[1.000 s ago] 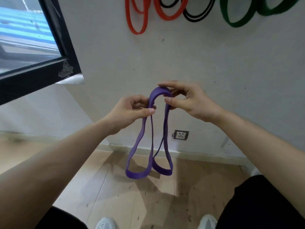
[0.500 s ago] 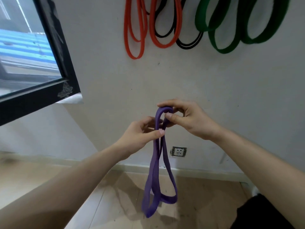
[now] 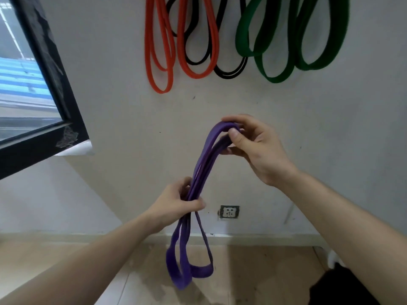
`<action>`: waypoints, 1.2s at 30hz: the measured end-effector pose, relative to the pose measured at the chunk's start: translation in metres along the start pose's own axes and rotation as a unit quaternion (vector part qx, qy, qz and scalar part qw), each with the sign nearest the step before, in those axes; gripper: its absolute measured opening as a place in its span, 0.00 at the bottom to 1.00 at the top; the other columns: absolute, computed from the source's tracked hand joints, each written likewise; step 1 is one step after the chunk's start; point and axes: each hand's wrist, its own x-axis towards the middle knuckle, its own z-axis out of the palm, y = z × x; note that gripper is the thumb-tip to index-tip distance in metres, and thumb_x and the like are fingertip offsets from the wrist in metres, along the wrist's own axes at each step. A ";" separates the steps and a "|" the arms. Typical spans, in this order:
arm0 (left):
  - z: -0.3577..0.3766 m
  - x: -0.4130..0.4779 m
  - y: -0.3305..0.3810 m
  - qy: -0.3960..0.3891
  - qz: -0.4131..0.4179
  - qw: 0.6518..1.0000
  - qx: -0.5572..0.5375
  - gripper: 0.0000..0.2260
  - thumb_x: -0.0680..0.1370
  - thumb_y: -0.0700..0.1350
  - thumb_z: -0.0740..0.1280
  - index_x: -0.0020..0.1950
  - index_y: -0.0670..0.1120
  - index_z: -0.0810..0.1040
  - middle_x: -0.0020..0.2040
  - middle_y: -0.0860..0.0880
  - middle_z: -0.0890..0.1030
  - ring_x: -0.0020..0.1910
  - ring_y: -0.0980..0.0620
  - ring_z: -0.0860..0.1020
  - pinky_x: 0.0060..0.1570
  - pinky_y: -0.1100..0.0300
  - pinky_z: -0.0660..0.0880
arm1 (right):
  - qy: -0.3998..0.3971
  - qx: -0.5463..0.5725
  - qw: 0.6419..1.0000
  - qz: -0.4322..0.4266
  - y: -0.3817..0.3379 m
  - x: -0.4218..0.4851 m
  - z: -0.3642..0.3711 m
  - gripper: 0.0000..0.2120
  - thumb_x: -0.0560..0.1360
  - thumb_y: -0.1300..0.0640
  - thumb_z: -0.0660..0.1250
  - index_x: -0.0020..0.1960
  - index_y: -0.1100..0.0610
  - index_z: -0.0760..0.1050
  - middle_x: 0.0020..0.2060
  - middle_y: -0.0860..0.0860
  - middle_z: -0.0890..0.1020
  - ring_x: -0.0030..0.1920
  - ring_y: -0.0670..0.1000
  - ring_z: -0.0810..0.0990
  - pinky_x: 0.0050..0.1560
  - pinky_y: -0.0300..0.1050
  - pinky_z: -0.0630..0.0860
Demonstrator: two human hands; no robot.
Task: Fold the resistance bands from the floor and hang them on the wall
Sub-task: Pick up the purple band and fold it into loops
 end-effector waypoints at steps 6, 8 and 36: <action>-0.024 0.010 0.015 0.044 0.054 0.997 -0.019 0.11 0.73 0.42 0.78 0.54 0.47 0.84 0.48 0.42 0.86 0.50 0.44 0.85 0.54 0.53 0.81 | 0.072 0.068 0.992 0.071 0.014 0.007 -0.041 0.13 0.82 0.68 0.60 0.62 0.58 0.76 0.53 0.59 0.79 0.51 0.56 0.82 0.52 0.53 0.82; -0.029 0.012 0.021 0.072 0.062 0.995 -0.038 0.10 0.72 0.42 0.78 0.53 0.48 0.85 0.48 0.44 0.87 0.49 0.47 0.85 0.51 0.58 0.81 | 0.066 0.064 0.989 0.113 0.023 0.006 -0.054 0.13 0.81 0.69 0.60 0.61 0.58 0.76 0.53 0.58 0.80 0.50 0.54 0.83 0.50 0.51 0.82; -0.009 0.008 0.050 0.023 0.069 0.997 -0.008 0.20 0.63 0.44 0.81 0.53 0.46 0.84 0.46 0.46 0.88 0.44 0.48 0.87 0.46 0.61 0.82 | -0.197 -0.233 0.949 0.075 0.018 -0.014 -0.011 0.15 0.73 0.59 0.76 0.59 0.59 0.80 0.47 0.55 0.86 0.49 0.55 0.84 0.55 0.53 0.80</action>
